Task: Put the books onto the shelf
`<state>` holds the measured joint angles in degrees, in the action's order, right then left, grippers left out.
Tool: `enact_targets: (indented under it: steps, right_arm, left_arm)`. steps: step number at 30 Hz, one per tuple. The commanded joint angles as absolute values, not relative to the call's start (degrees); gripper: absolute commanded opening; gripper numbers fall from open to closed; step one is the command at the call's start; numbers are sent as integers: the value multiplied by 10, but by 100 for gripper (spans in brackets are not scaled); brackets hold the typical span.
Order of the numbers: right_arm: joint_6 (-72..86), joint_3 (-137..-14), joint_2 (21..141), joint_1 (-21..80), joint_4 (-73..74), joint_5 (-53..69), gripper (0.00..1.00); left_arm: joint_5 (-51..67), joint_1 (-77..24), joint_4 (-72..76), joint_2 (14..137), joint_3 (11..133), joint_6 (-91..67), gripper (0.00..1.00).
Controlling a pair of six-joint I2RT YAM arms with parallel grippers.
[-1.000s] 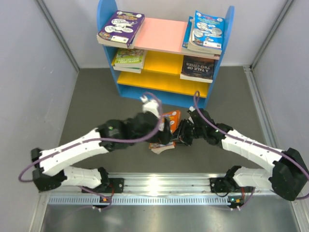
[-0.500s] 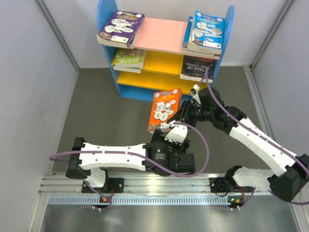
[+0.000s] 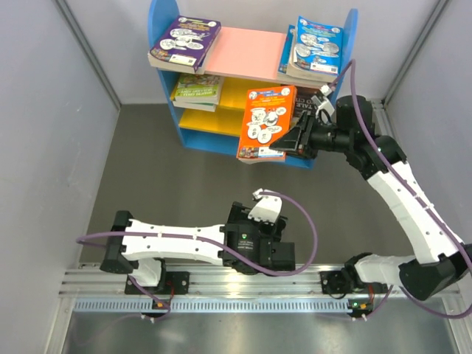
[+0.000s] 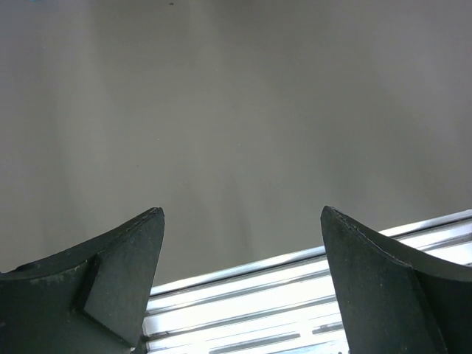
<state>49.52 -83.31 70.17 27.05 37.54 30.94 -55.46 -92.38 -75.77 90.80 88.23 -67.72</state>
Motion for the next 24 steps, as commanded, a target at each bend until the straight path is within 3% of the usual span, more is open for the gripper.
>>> enact_targets:
  steps: [1, 14, 24]
  right_arm:
    - [481, -856, 714, 225, 341, 361, 0]
    - [545, -749, 693, 90, 255, 471, 0]
    - [596, -740, 707, 35, 217, 487, 0]
  left_arm:
    - [-573, -928, -826, 935, 916, -686, 92]
    - [-577, -927, -818, 955, 933, -664, 92]
    - [-598, -894, -810, 983, 969, -590, 97]
